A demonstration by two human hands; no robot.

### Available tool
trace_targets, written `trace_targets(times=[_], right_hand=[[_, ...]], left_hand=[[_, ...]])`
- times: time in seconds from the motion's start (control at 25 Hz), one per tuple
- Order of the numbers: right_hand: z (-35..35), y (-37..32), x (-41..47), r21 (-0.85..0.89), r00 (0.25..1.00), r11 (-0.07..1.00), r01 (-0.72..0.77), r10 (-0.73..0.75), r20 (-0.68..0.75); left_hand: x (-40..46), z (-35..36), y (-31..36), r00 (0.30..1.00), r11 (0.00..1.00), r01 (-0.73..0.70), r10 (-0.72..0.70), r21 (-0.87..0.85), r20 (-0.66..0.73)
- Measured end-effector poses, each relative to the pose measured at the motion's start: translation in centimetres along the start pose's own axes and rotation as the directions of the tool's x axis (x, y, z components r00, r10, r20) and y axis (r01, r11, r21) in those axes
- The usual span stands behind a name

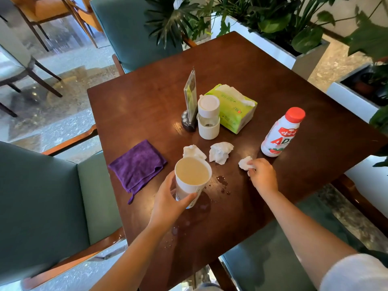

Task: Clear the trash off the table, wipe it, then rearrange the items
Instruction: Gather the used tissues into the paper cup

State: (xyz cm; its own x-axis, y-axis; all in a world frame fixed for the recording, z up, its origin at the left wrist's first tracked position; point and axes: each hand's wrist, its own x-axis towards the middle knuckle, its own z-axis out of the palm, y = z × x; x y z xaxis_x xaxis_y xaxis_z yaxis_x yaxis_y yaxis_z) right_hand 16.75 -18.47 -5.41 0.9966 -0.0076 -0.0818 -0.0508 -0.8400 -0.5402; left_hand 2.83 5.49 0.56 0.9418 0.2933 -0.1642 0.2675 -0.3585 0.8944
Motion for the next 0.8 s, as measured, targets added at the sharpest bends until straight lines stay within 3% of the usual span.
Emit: trace_targets(times=[0.08, 0.2, 0.32, 0.52, 0.8], right_hand=[[-1.9, -2.3, -0.8, 0.278, 1.0, 0.961, -0.003, 0.01, -0.023], [-5.3, -7.1, -2.9, 0.542, 0.963, 0.797, 0.265, -0.25, -0.104], [-6.6, -11.3, -5.7, 0.423, 0.851, 0.739, 0.524, -0.472, -0.231], [-5.7, -12.9, -7.5, 0.148, 0.746, 0.749, 0.646, -0.661, 0.084], [-5.8, -12.4, -7.4, 0.111, 0.612, 0.609, 0.785, -0.791, 0.013]], left_hand=[[0.0, 0.1, -0.1, 1.0, 1.0, -0.009, 0.008, -0.008, -0.01], [0.1, 0.3, 0.4, 0.999, 0.999, -0.048, 0.048, -0.004, -0.022], [0.3, 0.7, 1.2, 0.993, 0.993, -0.114, 0.114, -0.012, -0.04], [0.4, 0.7, 2.3, 0.977, 0.973, -0.207, 0.2, -0.1, -0.075], [0.3, 0.1, 1.9, 0.971, 0.967, -0.231, 0.222, -0.104, -0.087]])
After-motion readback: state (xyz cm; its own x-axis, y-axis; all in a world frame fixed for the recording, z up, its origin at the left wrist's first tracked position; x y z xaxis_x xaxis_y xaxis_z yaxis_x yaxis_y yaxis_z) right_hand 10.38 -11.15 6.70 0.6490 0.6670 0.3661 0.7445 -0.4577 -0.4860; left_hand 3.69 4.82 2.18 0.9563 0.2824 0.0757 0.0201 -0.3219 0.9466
